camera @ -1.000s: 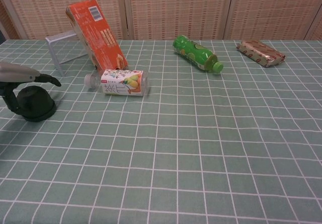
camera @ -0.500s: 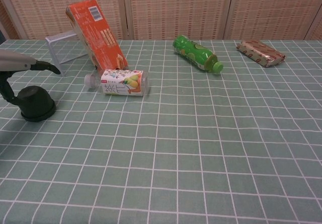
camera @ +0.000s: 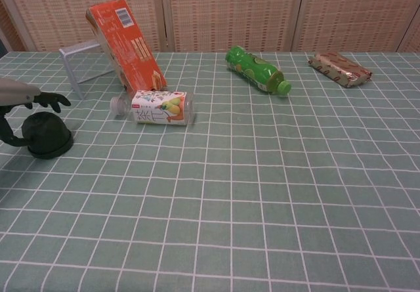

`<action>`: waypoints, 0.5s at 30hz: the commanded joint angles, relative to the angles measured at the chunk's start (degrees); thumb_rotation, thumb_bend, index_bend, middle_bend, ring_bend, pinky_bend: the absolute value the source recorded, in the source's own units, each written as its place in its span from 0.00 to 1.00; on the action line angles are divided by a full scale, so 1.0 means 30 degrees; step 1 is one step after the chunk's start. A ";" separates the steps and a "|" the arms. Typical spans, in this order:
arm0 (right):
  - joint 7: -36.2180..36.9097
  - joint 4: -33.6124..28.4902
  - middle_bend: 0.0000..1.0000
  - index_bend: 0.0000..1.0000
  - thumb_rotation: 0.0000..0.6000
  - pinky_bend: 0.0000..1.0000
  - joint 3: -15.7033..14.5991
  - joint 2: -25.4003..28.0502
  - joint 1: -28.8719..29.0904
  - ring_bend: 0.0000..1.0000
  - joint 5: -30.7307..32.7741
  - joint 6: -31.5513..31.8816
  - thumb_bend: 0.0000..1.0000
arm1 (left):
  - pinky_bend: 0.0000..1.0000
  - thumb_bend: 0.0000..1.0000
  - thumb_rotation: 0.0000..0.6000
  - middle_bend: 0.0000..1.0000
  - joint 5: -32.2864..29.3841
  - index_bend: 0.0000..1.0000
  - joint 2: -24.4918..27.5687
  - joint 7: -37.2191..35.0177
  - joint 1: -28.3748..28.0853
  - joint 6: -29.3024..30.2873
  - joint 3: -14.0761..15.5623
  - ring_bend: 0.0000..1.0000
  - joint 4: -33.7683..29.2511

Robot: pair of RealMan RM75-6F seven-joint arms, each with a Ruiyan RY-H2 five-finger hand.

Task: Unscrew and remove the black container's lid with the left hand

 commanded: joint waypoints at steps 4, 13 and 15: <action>-0.0041 0.0002 0.00 0.00 1.00 0.00 0.0017 -0.0025 0.0017 0.00 0.0049 -0.0049 0.14 | 0.32 0.34 1.00 0.28 0.0578 0.32 -0.0455 -0.0363 0.0358 0.0332 -0.0349 0.28 0.0428; 0.0025 0.0026 0.00 0.00 1.00 0.00 0.0037 -0.0017 0.0027 0.00 0.0067 -0.0036 0.15 | 0.37 0.34 1.00 0.38 0.0828 0.47 -0.0471 -0.1035 0.0651 0.0084 -0.0840 0.34 0.0702; 0.0022 0.0024 0.00 0.00 1.00 0.00 0.0034 -0.0025 0.0034 0.00 0.0077 -0.0062 0.14 | 0.37 0.34 1.00 0.40 0.1051 0.49 -0.0404 -0.1334 0.0738 0.0115 -0.1006 0.35 0.0637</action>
